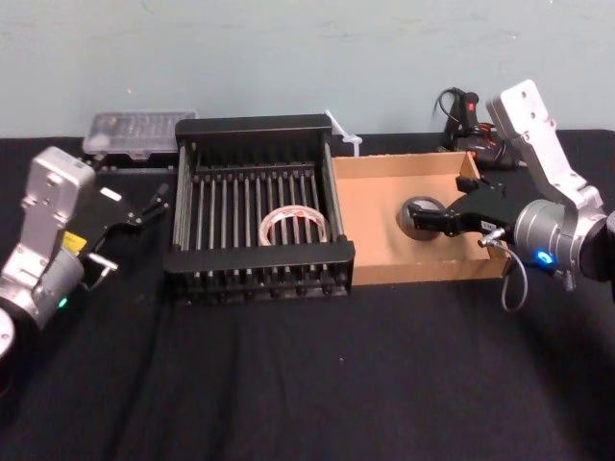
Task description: Pick up the white tape and place it into the black box , Pick up the silver tape and place it into the brown box.
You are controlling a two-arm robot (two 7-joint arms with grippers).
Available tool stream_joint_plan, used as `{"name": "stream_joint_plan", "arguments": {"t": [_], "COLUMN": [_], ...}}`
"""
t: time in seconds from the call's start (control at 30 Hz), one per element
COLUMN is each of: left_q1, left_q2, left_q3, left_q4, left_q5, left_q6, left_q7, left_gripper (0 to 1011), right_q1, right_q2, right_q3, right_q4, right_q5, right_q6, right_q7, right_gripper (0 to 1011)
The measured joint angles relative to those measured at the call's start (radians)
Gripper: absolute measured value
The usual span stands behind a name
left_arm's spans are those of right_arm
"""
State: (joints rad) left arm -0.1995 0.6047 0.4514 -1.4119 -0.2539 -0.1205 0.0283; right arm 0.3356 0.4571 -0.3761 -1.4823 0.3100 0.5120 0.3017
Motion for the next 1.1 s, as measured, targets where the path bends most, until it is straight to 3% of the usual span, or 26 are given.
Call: {"name": "stream_joint_plan", "arguments": {"t": [0.07, 0.53, 0.67, 0.77, 0.83, 0.87, 0.97, 1.1], "left_q1": [0.0, 0.0, 0.0, 0.0, 0.0, 0.0, 0.0, 0.0], "left_q2": [0.0, 0.0, 0.0, 0.0, 0.0, 0.0, 0.0, 0.0], "left_q3": [0.0, 0.0, 0.0, 0.0, 0.0, 0.0, 0.0, 0.0], "left_q4": [0.0, 0.0, 0.0, 0.0, 0.0, 0.0, 0.0, 0.0], "left_q5": [0.0, 0.0, 0.0, 0.0, 0.0, 0.0, 0.0, 0.0], "left_q6": [0.0, 0.0, 0.0, 0.0, 0.0, 0.0, 0.0, 0.0], "left_q7": [0.0, 0.0, 0.0, 0.0, 0.0, 0.0, 0.0, 0.0], "left_gripper": [1001, 1001, 1001, 1001, 1001, 1001, 1001, 1001], "right_q1": [0.0, -0.003, -0.019, -0.047, -0.076, -0.076, -0.11, -0.14], "right_q2": [0.0, -0.002, -0.009, -0.017, -0.025, -0.025, -0.038, -0.049], "right_q3": [0.0, 0.003, 0.019, 0.033, 0.042, 0.042, 0.056, 0.068], "right_q4": [0.0, -0.002, -0.017, -0.04, -0.058, -0.058, -0.067, -0.066], "right_q5": [0.0, -0.004, -0.019, -0.054, -0.102, -0.102, -0.153, -0.19], "right_q6": [0.0, -0.002, -0.025, -0.093, -0.18, -0.18, -0.278, -0.357], "right_q7": [0.0, 0.0, -0.014, -0.06, -0.116, -0.116, -0.18, -0.223], "right_gripper": [1000, 1002, 1002, 1002, 1003, 1002, 1002, 1003]}}
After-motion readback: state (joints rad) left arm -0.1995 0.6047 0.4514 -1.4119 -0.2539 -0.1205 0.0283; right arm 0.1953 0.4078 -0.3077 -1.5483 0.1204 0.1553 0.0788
